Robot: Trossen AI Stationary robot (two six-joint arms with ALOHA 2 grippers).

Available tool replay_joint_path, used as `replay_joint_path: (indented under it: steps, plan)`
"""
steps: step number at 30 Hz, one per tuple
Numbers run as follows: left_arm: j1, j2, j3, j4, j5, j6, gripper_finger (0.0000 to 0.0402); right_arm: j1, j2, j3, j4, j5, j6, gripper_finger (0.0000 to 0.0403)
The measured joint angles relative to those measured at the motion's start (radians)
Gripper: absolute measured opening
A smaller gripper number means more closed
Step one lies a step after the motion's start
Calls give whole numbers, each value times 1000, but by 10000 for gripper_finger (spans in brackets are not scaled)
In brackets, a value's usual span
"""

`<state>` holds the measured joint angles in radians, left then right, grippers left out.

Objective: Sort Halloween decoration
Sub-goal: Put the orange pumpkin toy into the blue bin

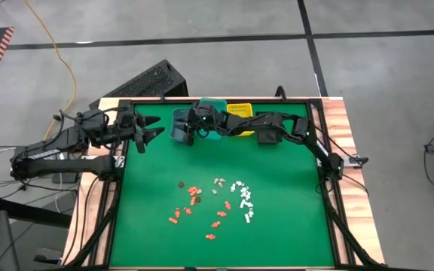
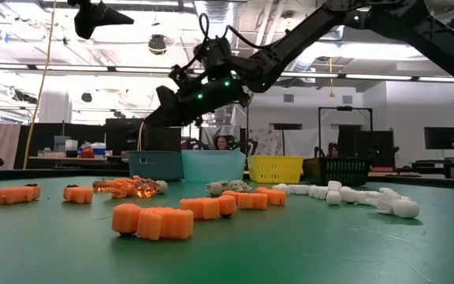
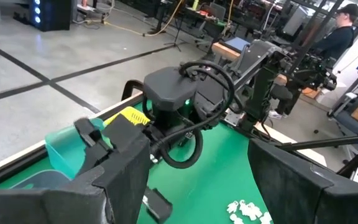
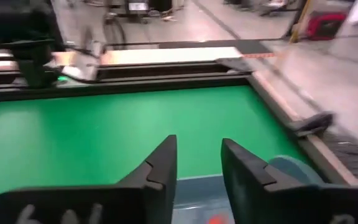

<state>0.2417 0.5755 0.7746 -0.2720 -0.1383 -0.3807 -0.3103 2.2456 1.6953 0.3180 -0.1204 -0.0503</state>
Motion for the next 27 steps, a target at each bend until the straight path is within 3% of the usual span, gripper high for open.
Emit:
replay_joint_path:
  steps: [6,12,21,27]
  plan:
    - [0,-9,0,-1,7,22,261,25,-53,0,-17,-247,50,146]
    - [0,-24,0,-2,10,22,261,115,-59,-1,-89,-345,16,145]
    - [0,-26,0,-10,24,21,261,266,-61,0,-303,-210,-310,145]
    - [0,-27,0,-11,27,20,261,313,-51,0,-305,-119,-318,158]
